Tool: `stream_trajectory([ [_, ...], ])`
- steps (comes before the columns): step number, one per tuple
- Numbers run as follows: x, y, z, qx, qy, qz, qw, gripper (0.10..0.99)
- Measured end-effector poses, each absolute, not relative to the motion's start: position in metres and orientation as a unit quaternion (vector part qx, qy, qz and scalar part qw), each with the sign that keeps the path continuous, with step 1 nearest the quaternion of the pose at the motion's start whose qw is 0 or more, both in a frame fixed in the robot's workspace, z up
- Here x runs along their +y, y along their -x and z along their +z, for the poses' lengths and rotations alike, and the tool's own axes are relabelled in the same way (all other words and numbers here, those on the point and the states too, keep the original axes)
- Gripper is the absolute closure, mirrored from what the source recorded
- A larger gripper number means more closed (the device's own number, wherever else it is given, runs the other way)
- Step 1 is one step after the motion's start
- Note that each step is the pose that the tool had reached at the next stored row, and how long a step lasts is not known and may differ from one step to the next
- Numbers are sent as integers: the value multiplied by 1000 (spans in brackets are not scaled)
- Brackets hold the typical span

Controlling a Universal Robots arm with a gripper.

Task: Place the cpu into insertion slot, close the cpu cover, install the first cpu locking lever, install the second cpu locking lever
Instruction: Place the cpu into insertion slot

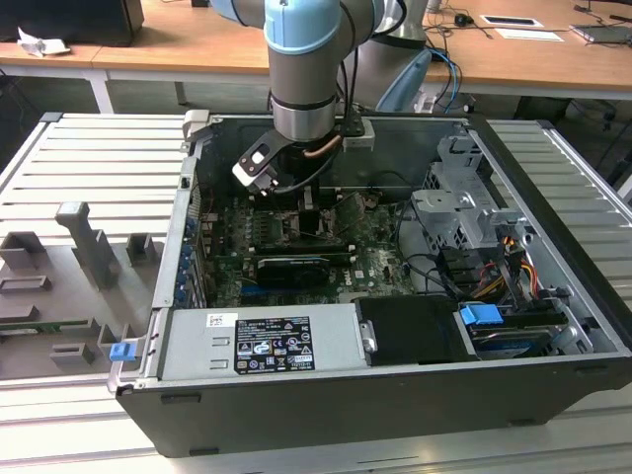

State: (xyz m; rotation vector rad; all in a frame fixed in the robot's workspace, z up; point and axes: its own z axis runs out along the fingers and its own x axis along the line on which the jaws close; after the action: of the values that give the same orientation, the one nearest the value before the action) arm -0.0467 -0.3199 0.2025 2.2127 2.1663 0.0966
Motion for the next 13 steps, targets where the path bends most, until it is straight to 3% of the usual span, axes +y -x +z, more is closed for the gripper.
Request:
stream_trajectory([
  [9,-320,47,212,698,-715,31,22,498],
  [10,-320,47,213,698,-715,31,22,565],
  [11,-320,47,215,698,-715,31,22,686],
  [12,-320,47,215,698,-715,31,22,686],
  [13,-320,47,216,698,-715,31,22,745],
])
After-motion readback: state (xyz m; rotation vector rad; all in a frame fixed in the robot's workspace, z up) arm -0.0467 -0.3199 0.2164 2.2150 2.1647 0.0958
